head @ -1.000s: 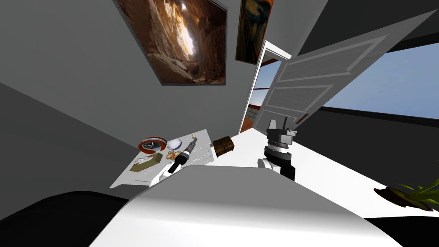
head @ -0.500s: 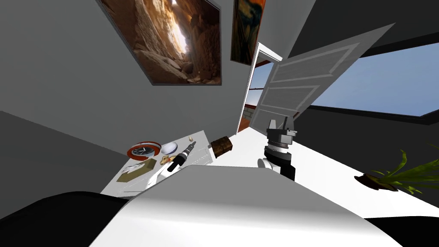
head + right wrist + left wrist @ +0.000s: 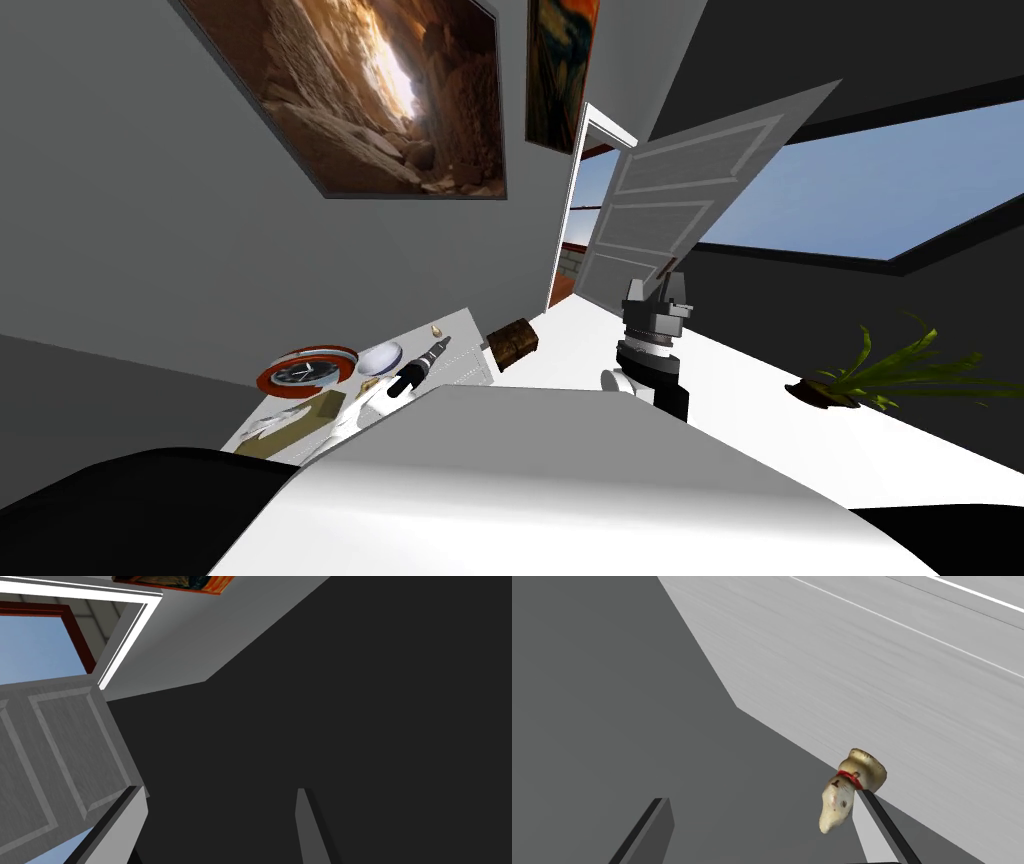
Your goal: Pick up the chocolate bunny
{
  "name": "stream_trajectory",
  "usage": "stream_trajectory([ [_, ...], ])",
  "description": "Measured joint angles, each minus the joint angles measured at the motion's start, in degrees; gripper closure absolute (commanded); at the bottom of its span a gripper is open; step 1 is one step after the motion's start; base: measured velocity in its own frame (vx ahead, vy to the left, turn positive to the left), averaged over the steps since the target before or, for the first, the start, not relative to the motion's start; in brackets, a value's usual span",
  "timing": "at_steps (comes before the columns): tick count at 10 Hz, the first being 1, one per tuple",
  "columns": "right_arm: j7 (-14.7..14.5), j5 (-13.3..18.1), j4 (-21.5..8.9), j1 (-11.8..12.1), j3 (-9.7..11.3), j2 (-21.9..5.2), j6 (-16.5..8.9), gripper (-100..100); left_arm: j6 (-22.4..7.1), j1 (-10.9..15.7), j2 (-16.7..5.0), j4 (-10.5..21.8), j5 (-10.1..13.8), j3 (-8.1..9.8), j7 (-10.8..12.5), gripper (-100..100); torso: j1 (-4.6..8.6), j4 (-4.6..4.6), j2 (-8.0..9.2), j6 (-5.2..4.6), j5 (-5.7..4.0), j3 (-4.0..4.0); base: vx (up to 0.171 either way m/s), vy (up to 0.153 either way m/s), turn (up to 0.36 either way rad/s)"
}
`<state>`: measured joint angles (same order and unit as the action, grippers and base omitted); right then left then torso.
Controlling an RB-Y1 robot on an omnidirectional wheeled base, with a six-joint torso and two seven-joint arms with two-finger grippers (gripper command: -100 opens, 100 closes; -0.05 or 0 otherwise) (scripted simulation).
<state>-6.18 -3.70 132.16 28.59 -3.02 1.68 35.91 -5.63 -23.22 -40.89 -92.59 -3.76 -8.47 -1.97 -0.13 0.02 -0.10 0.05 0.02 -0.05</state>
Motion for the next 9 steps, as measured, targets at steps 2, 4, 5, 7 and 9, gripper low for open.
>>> stream_trajectory([
  [2,0.00,0.00,0.00,0.00,0.00,0.00,0.00,0,-1.78,0.91,-3.07,2.81,0.15,-1.00,0.54,-100,-0.02,0.00,-0.02,-0.04,-0.01,-0.01,0.041,0.026,-0.191],
  [4,0.00,0.00,0.00,0.00,0.00,0.00,0.00,0,-4.66,1.90,-5.48,5.84,-0.36,-2.07,0.81,-100,-0.04,0.01,-0.06,-0.03,0.00,-0.03,0.043,0.032,-0.179],
  [5,0.00,0.00,0.00,0.00,0.00,0.00,0.00,0,-6.44,1.47,-7.37,5.74,-0.29,-2.26,1.19,-100,-0.04,0.01,-0.04,-0.01,0.00,-0.02,0.023,0.025,-0.041],
  [7,0.00,0.00,0.00,0.00,0.00,0.00,0.00,0,-7.92,2.65,-8.94,7.75,-0.24,-3.11,1.48,-100,0.04,-0.01,0.02,-0.02,-0.01,0.01,0.022,0.012,-0.126],
  [9,0.00,0.00,0.00,0.00,0.00,0.00,0.00,0,-9.16,4.02,-10.57,10.90,-0.67,-4.03,1.71,-100,0.03,0.00,-0.02,-0.01,-0.01,-0.01,0.038,0.022,-0.131],
])
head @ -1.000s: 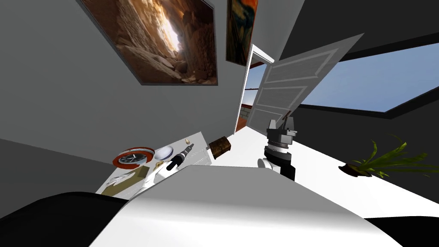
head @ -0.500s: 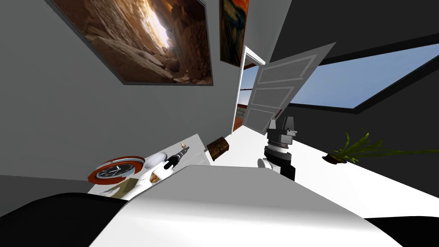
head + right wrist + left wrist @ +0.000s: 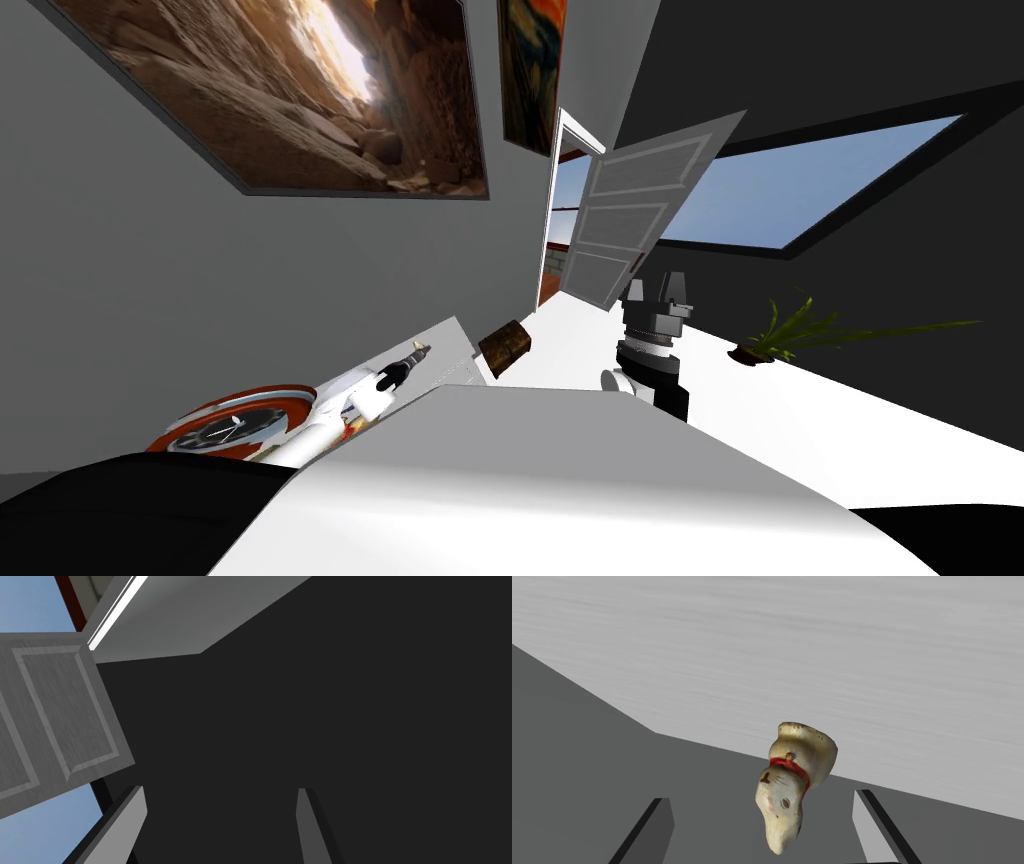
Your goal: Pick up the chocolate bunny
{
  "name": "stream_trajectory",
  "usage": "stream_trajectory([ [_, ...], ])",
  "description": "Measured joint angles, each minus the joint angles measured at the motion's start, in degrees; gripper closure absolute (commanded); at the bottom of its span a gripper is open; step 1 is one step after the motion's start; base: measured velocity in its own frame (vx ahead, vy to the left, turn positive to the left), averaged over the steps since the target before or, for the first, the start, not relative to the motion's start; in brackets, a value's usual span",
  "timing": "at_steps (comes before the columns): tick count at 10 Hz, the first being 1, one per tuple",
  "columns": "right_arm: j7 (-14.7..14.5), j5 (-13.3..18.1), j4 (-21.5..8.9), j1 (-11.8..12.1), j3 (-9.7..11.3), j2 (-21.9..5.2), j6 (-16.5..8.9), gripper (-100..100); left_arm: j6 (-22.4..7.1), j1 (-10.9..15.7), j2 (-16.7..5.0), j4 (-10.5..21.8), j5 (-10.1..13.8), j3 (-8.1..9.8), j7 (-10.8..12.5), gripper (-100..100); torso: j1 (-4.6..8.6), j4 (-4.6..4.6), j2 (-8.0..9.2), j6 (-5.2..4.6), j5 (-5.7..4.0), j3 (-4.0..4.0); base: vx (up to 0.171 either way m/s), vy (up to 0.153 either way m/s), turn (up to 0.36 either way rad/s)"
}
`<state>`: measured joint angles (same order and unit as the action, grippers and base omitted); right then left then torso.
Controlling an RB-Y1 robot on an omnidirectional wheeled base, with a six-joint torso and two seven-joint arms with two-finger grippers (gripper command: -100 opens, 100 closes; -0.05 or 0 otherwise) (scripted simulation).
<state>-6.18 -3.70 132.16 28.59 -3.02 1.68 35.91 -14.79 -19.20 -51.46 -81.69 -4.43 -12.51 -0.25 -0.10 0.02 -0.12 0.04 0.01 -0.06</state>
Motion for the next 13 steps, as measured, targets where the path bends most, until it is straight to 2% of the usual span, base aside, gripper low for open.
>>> stream_trajectory([
  [3,0.00,0.00,0.00,0.00,0.00,0.00,0.00,0,-2.72,1.80,-3.41,2.31,0.42,-1.36,0.48,-100,0.01,0.01,-0.04,0.01,-0.01,-0.02,0.033,0.017,-0.077],
  [4,0.00,0.00,0.00,0.01,0.00,0.00,0.00,0,-2.92,1.84,-3.55,2.35,0.43,-1.37,0.54,0,0.05,0.00,0.03,0.04,0.00,0.01,0.000,0.000,0.000],
  [5,0.00,0.00,0.00,0.00,0.00,0.00,0.00,0,-2.90,1.83,-3.53,2.35,0.43,-1.37,0.53,-100,0.08,-0.02,0.09,0.04,-0.01,0.05,0.039,-0.022,0.032],
  [6,0.00,0.00,0.00,0.01,0.00,0.00,0.00,0,-2.18,1.76,-3.56,3.02,1.38,-1.27,-0.35,-100,0.16,0.00,0.02,0.05,-0.03,0.01,0.071,-0.033,0.073],
  [11,0.00,0.00,0.00,0.01,0.00,0.00,0.00,0,4.18,0.68,-3.36,7.67,7.70,-0.18,-7.78,-100,0.18,0.04,-0.16,0.05,-0.03,-0.09,0.077,-0.030,0.039],
  [13,0.00,0.00,0.00,0.01,0.00,0.00,0.00,0,5.70,0.02,-3.27,8.30,9.41,0.37,-10.17,-100,0.21,0.02,-0.05,0.04,-0.04,-0.04,0.064,-0.032,0.039],
])
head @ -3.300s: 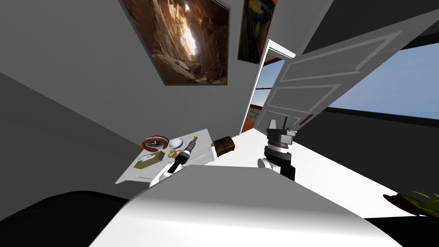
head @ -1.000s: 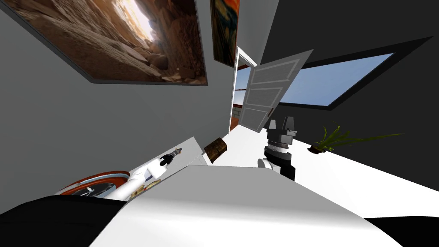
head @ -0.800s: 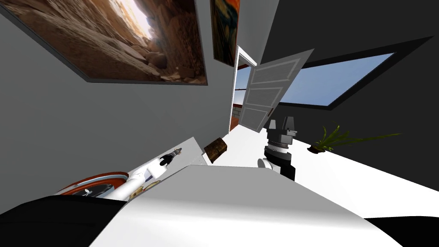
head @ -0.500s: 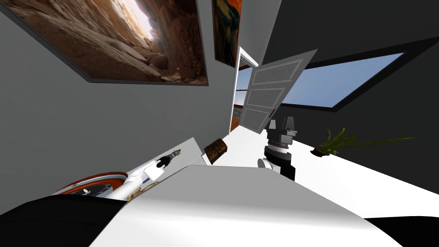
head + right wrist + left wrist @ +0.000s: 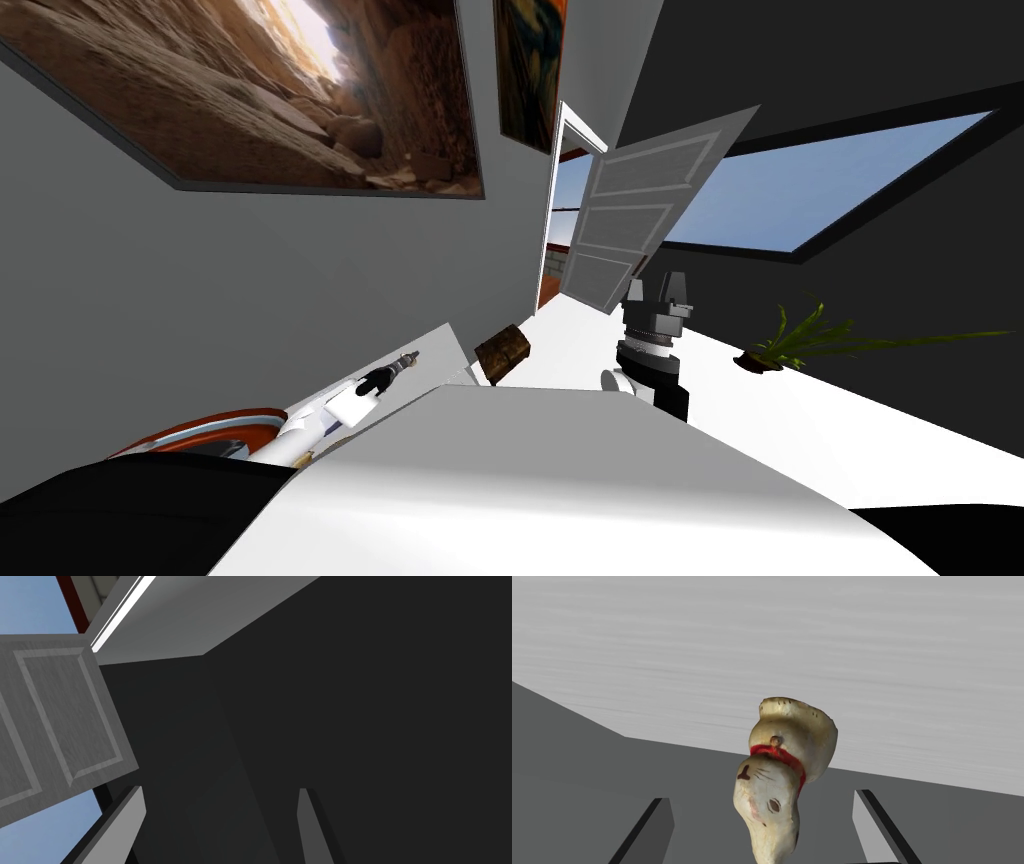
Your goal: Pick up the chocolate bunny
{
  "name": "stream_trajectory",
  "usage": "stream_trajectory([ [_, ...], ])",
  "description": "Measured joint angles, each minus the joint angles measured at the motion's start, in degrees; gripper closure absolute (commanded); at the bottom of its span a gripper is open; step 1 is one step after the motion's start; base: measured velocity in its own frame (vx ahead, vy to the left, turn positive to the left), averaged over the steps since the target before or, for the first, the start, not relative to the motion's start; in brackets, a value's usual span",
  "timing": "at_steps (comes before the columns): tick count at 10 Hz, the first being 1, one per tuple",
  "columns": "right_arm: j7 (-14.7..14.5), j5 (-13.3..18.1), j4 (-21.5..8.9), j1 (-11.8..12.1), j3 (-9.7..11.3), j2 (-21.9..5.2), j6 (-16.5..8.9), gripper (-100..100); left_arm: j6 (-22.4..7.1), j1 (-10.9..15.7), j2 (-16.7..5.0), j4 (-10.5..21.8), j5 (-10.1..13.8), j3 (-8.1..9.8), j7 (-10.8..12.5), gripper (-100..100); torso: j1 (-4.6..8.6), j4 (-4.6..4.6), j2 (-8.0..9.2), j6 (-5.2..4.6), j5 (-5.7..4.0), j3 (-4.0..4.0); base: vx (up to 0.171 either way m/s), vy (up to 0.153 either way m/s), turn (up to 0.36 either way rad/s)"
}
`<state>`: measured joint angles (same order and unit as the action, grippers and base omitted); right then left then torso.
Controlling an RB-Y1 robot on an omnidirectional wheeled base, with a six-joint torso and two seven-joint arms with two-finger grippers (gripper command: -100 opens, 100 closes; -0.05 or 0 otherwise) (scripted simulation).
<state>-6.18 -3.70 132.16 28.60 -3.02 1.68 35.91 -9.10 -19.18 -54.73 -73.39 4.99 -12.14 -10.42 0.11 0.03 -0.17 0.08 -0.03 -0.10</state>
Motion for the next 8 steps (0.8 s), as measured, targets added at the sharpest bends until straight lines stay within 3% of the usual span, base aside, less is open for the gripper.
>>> stream_trajectory([
  [6,0.00,0.00,0.00,0.00,0.00,0.00,0.00,0,7.19,-1.24,0.05,5.11,7.25,1.16,-8.58,-100,-0.03,0.01,-0.03,-0.02,0.00,-0.02,0.060,-0.029,0.033],
  [7,0.00,0.00,0.00,-0.01,0.00,0.00,0.00,0,7.29,-1.25,0.05,5.13,7.30,1.18,-8.77,100,-0.07,-0.01,0.08,-0.02,0.01,0.04,0.000,0.000,0.000],
  [8,0.00,0.00,0.00,-0.01,0.00,0.00,0.00,0,7.28,-1.24,0.05,5.12,7.29,1.18,-8.76,100,-0.11,-0.03,0.15,-0.02,0.02,0.08,0.001,0.001,0.011],
])
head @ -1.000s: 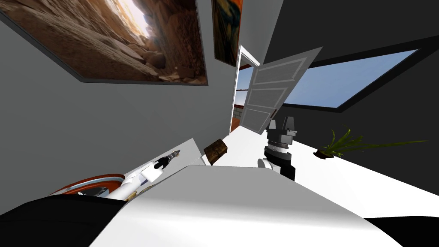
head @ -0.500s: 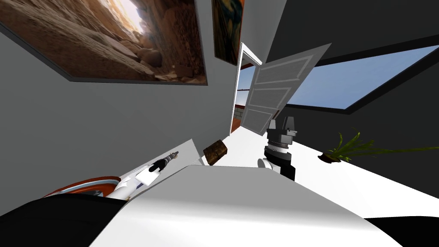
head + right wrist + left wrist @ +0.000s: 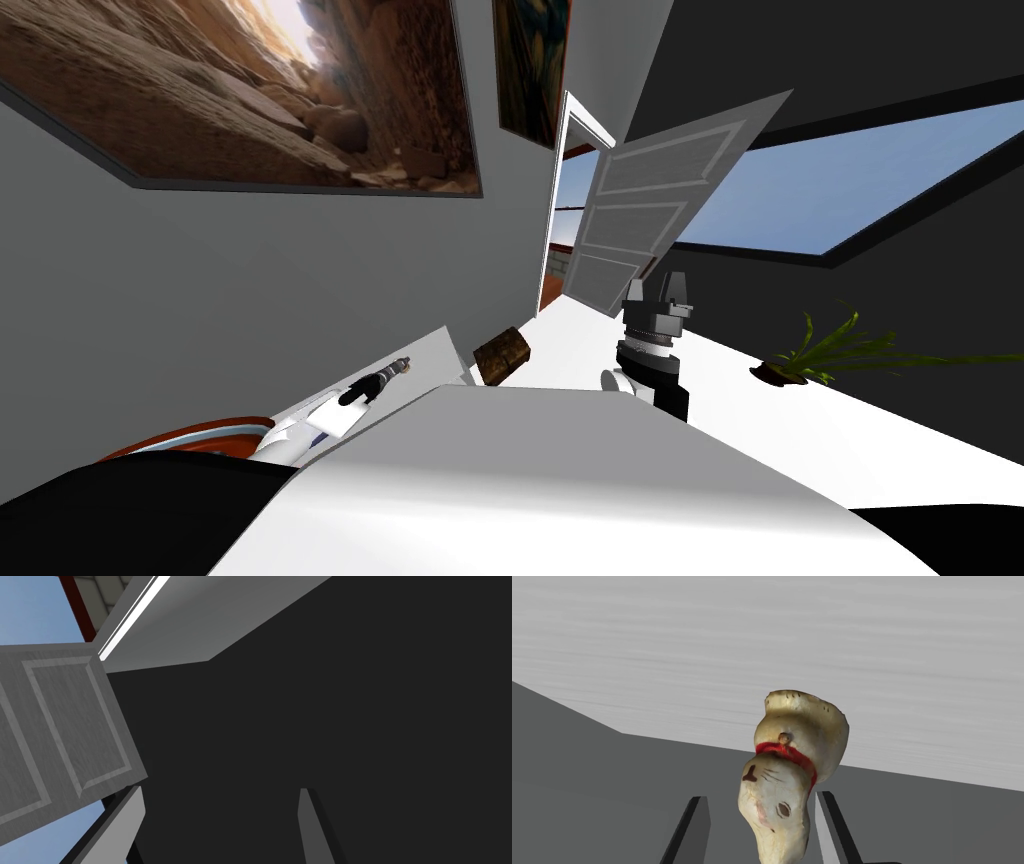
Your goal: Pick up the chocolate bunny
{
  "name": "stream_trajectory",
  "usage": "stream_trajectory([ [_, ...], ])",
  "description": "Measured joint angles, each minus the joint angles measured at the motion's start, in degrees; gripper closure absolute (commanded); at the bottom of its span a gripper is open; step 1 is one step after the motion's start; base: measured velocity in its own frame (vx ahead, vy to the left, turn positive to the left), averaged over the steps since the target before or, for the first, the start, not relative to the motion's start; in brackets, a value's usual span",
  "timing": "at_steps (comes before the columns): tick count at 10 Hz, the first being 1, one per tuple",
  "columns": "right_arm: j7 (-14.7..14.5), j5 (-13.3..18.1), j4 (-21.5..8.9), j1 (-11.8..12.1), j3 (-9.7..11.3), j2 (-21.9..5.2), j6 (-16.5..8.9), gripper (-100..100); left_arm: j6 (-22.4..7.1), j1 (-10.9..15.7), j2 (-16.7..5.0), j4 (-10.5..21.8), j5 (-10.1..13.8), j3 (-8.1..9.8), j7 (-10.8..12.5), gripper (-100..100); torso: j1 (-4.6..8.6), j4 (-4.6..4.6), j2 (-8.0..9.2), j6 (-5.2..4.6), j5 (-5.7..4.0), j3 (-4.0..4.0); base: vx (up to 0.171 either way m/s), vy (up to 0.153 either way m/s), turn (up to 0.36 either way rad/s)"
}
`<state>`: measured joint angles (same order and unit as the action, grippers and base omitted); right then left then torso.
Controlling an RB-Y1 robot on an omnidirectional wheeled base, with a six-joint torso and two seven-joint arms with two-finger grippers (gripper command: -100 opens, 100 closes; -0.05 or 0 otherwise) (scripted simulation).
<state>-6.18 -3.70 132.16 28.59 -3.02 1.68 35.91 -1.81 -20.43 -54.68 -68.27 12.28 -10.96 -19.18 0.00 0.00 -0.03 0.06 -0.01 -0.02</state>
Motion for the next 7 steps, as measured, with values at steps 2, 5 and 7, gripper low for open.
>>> stream_trajectory([
  [2,0.00,0.00,0.00,0.00,0.00,0.00,0.00,0,-0.05,-0.01,0.01,0.03,0.02,0.01,0.03,100,-0.02,-0.01,0.04,-0.03,0.01,0.03,0.000,0.000,0.000],
  [5,0.00,0.00,0.00,0.00,0.00,0.00,0.00,0,-0.04,-0.01,0.02,0.01,0.02,0.00,0.03,100,-0.01,-0.02,0.06,-0.02,-0.01,0.04,-0.016,0.010,-0.014],
  [7,0.00,0.00,0.00,-0.01,0.00,0.00,0.00,0,-2.13,0.23,0.02,-1.73,-2.18,-0.14,2.23,100,-0.10,-0.07,0.33,-0.09,0.05,0.19,-0.098,0.037,-0.066],
])
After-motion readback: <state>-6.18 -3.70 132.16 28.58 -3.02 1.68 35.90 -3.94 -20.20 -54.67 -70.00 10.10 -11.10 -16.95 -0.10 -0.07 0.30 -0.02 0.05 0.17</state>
